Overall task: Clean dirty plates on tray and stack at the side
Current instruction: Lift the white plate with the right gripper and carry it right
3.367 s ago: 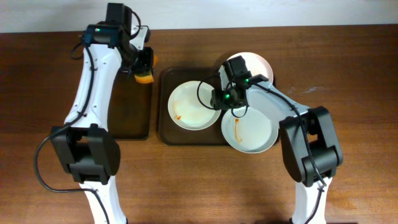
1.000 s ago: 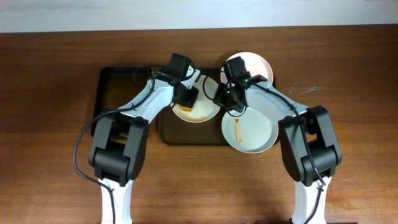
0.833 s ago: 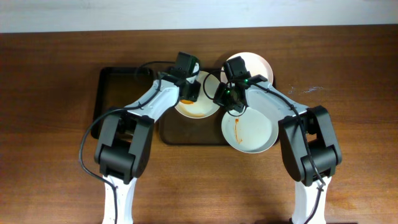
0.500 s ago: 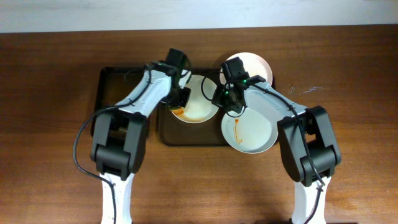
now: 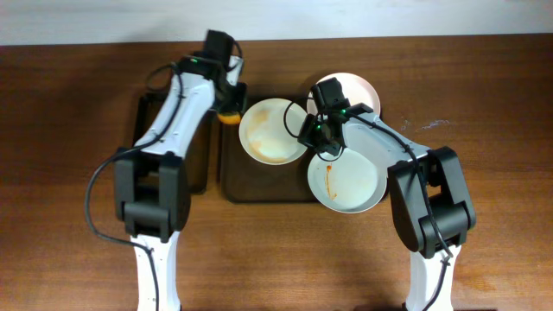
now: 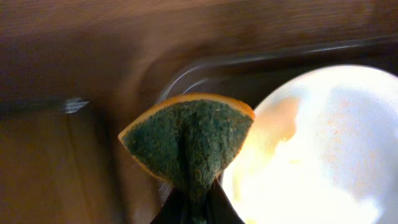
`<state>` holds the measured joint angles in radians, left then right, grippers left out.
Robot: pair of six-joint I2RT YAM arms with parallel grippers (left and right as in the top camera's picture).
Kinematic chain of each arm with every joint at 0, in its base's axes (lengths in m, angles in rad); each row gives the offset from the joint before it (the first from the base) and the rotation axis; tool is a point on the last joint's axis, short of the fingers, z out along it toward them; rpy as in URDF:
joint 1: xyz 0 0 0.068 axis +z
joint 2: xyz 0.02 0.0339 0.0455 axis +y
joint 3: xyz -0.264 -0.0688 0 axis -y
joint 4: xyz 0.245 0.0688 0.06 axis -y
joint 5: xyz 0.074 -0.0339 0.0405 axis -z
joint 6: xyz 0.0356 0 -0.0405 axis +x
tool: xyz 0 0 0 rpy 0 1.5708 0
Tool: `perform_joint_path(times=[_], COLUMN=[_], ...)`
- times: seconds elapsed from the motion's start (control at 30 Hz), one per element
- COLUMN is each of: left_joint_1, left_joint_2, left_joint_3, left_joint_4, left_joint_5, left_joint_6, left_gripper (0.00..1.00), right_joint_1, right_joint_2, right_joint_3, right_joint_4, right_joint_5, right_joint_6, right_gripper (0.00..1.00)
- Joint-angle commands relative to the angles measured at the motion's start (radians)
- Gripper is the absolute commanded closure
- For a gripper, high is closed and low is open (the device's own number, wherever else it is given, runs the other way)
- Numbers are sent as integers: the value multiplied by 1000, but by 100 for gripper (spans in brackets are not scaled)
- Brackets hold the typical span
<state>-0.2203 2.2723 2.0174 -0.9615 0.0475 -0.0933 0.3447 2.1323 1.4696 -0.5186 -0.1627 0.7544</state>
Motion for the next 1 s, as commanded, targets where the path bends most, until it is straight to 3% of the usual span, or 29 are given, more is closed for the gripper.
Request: perform_joint_path(times=[0.0,0.03,0.1,0.17,0.23,0.27,0.43,0.63,0.7,0.83,0.97], left_joint_1=[31,45,59,68,69,69,93,118,118,118,118], left_joint_2=[-139,-161,-161,-161,-161,-161,-161,-161,-161,-161,-161], left_joint_3=[40,40,39,39,39,39,39,39,39,39,39], left_joint_4=[-121,-172,-204,-195,-200,-203,-203,-204,-208,-222,-222], left_joint_5=[-25,-26,-26,-26,-27,-27,-26,-26,-26,-26,-13], left_joint_6=[-121,-123,-122,-123,-123,-123,-123,-123,-123,-123,-131], left_gripper=[100,100,100,100,100,100,100,100,100,100,100], right_joint_1=[2,2,2,2,2,3,34,384,476,531,515], right_joint_2=[19,25,53,76,45,-32,-322,-363,-363,-364,-369], right_joint_3=[4,4,4,4,26,39,39,39,39,39,39], right_joint_4=[19,37,44,47,29,-6,-176,-308,-308,-297,-297], right_joint_5=[18,17,13,-35,-167,-141,171,1115,1318,1427,1299], right_joint_6=[-21,-21,-21,-28,-166,-222,-280,-241,-241,-241,-192], right_gripper=[91,85,83,96,96,96,96,96,96,96,96])
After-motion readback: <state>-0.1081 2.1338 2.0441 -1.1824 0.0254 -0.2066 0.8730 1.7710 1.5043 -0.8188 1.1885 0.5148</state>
